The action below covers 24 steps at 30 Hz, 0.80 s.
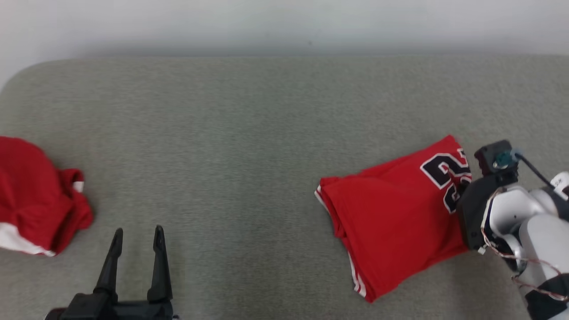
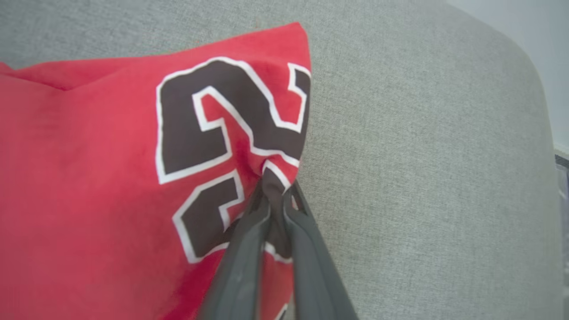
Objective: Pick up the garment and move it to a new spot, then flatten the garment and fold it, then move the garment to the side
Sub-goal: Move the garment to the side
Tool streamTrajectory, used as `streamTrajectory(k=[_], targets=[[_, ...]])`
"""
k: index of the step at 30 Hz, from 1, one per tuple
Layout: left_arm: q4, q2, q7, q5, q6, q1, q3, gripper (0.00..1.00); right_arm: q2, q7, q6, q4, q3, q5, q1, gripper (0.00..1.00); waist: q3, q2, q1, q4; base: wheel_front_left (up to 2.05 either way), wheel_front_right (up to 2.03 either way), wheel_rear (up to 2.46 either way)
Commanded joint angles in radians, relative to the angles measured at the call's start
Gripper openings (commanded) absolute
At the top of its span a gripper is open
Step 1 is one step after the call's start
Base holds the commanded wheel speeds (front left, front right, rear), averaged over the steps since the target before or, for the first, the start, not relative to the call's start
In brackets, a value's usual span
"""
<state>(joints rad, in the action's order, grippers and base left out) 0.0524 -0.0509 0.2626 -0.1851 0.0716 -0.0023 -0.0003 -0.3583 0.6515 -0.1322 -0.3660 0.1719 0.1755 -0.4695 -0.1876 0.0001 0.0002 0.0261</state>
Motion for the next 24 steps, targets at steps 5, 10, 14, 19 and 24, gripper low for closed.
streamTrajectory(k=[5,10,14,19,24], targets=[[-0.066,0.001,0.003,0.055,0.024,-0.064,-0.012,1.00,-0.053,-0.032,0.003,-0.015,0.051,-0.003,-0.104,0.00,-0.150,-0.0001,-0.0002,-0.173,0.00,0.00,0.00],[-0.119,-0.014,0.003,0.099,0.042,-0.115,-0.039,1.00,-0.061,-0.084,0.003,-0.056,0.060,-0.012,-0.177,0.00,-0.224,-0.0001,-0.0002,-0.270,0.00,0.00,0.00],[-0.134,-0.030,0.003,0.119,0.051,-0.141,-0.056,1.00,-0.055,-0.123,0.003,-0.091,0.058,-0.022,-0.219,0.00,-0.257,-0.0001,-0.0002,-0.323,0.00,0.00,0.00],[-0.162,-0.069,0.003,0.135,0.054,-0.155,-0.072,1.00,-0.051,-0.206,0.003,-0.162,0.092,-0.048,-0.294,0.00,-0.300,-0.0001,-0.0002,-0.411,0.00,0.00,0.00],[-0.197,-0.106,0.003,0.151,0.057,-0.160,-0.101,1.00,-0.057,-0.301,0.003,-0.252,0.105,-0.078,-0.367,0.00,-0.327,-0.0001,-0.0002,-0.468,0.00,0.00,0.00]])
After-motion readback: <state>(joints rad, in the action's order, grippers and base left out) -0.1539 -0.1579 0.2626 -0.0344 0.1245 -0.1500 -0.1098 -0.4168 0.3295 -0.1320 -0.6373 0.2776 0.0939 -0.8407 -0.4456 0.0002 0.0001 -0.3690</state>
